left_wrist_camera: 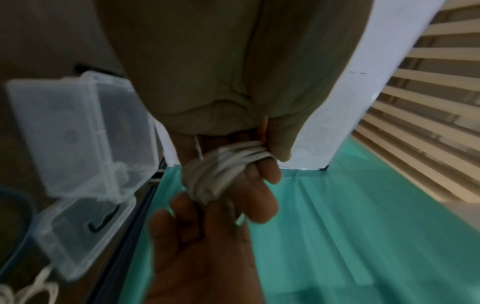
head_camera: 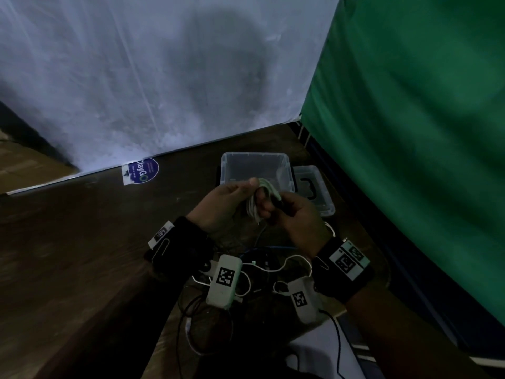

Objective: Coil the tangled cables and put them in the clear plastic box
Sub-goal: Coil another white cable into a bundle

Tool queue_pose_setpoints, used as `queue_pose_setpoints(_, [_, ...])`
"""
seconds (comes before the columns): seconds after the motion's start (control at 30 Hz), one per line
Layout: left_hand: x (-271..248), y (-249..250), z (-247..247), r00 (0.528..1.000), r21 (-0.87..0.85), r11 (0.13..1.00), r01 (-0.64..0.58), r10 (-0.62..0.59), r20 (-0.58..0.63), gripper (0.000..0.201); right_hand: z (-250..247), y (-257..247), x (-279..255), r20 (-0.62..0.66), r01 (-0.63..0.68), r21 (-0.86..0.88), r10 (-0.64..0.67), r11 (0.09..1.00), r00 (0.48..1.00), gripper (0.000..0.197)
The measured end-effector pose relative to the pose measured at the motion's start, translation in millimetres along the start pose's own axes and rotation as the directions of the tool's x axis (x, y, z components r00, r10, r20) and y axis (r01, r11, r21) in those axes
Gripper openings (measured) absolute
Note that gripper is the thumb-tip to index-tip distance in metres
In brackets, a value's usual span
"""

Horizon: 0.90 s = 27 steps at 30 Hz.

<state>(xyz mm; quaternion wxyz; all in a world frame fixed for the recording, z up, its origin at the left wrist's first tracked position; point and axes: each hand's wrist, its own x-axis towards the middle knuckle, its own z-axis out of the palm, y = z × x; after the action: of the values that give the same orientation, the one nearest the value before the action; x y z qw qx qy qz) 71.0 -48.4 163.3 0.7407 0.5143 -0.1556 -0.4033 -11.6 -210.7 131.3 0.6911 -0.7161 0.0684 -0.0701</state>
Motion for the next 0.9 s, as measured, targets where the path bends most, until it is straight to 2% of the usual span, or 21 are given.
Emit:
queue_pose_setpoints(0.07, [0, -1, -3, 0.998, 0.021, 1.000, -0.012, 0.013, -0.064, 0.038, -3, -5, -1, -0.030, 0.047, -0.077, -0.049, 0.996, 0.998, 0.016])
queue_pose_setpoints(0.13, [1, -4, -1, 0.992, -0.088, 0.996, 0.025, -0.036, -0.124, 0.036, -4, -6, -2, -0.031, 0.092, -0.156, -0.098, 0.983, 0.995, 0.017])
queue_pose_setpoints(0.2, [4, -9, 4, 0.986, -0.117, 0.993, 0.023, -0.042, -0.164, 0.034, -3, -3, -2, -0.027, 0.067, -0.182, -0.074, 0.981, 0.997, 0.016])
queue_pose_setpoints(0.27, [7, -15, 6, 0.978, 0.071, 0.997, 0.002, 0.013, -0.209, 0.038, -1, 1, -3, 0.009, 0.025, -0.158, -0.024, 0.987, 1.000, 0.018])
queue_pose_setpoints(0.37, [8, -18, 1, 0.978, 0.406, 0.914, -0.013, 0.096, -0.184, 0.034, -7, 2, -2, 0.040, 0.005, -0.197, 0.003, 0.980, 0.999, 0.028])
queue_pose_setpoints(0.43, [8, -19, -1, 0.985, 0.475, 0.880, -0.006, 0.087, -0.148, 0.032, -10, -1, 1, 0.063, -0.004, -0.262, 0.022, 0.965, 0.998, 0.029])
queue_pose_setpoints(0.53, [8, -20, 0, 0.985, 0.515, 0.857, -0.018, 0.104, -0.139, 0.038, -12, -3, 5, 0.182, 0.082, -0.450, 0.001, 0.889, 0.983, 0.025])
queue_pose_setpoints(0.6, [8, -20, 1, 0.983, 0.535, 0.844, -0.033, 0.125, -0.137, 0.032, -10, -4, 5, 0.210, 0.123, -0.501, -0.017, 0.857, 0.977, 0.025])
queue_pose_setpoints(0.67, [7, -20, 0, 0.979, 0.479, 0.877, -0.037, 0.127, -0.157, 0.023, -11, -2, 6, 0.180, 0.136, -0.502, -0.051, 0.854, 0.982, 0.031])
queue_pose_setpoints(0.77, [5, -23, -4, 0.992, 0.116, 0.993, 0.012, 0.002, -0.122, 0.023, -11, -5, 5, 0.065, 0.120, -0.481, -0.101, 0.868, 0.993, 0.027])
queue_pose_setpoints(0.83, [2, -27, -6, 0.997, -0.064, 0.998, 0.028, -0.032, -0.066, 0.029, -12, -5, 3, 0.019, 0.114, -0.453, -0.118, 0.884, 0.993, 0.022])
queue_pose_setpoints(0.9, [0, -32, -4, 0.994, -0.108, 0.994, 0.025, -0.036, -0.099, 0.026, -12, -6, 2, 0.024, 0.117, -0.459, -0.119, 0.881, 0.993, 0.021])
